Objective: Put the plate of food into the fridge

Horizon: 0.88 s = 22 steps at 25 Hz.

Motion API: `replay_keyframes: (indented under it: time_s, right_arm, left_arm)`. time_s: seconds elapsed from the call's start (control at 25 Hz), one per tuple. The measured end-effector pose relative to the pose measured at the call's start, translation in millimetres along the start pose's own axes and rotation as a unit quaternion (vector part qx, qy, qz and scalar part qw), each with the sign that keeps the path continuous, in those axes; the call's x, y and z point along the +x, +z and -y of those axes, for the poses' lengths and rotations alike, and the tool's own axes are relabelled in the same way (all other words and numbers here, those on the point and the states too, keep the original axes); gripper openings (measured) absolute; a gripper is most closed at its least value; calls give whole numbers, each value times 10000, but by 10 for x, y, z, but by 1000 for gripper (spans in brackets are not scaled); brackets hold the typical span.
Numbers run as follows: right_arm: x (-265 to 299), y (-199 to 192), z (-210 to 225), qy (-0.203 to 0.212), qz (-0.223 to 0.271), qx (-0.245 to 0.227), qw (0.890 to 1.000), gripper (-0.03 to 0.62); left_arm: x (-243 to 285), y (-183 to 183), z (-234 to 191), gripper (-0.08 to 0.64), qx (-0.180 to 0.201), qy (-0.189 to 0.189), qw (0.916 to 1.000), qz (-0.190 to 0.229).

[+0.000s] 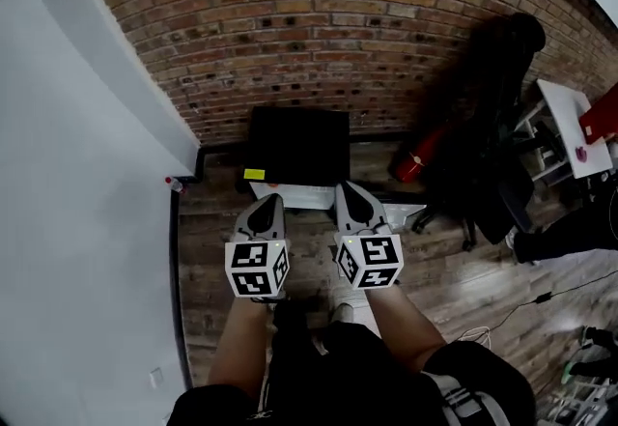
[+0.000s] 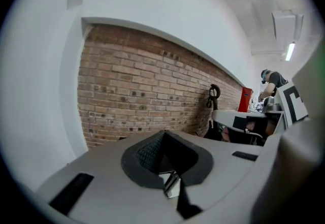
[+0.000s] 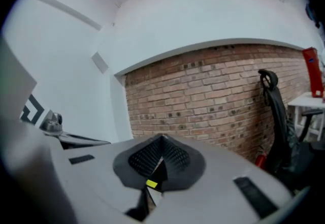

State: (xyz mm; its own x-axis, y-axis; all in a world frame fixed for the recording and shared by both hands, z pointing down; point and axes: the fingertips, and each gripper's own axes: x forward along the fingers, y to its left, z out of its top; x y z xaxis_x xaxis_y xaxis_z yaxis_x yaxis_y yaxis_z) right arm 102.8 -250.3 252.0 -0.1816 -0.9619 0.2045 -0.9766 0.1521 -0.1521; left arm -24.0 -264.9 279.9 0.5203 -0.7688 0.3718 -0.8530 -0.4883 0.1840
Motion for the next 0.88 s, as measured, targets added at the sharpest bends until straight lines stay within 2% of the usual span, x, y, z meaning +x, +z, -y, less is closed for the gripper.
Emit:
replay_keyframes:
  time_s: [0.16,0.32,0.44,0.64,0.88]
  right_arm:
    - [-484,853,127,-68,437,20,9990,12]
    - [-821,1300,282,-28,793,-107,9968,12]
    - [-988,1409,335,7,926,-174,9955,14]
    - [-1163,1520,353,181,1003,-311,9943,14]
    - [-1242,1574,411,315,1030,-164,9941,14]
  left_arm:
    - [-341,757,565,-5,336,-85,9986,395]
    - [-496,1125,992,-5,476,-115,9964,690]
    - [-568,1198,1201,-5,573,-102,9953,774]
    - [-649,1322,1438,-5,499,-73,9944,933]
    - [-735,1420,1599,-5,654,22,9915,1122]
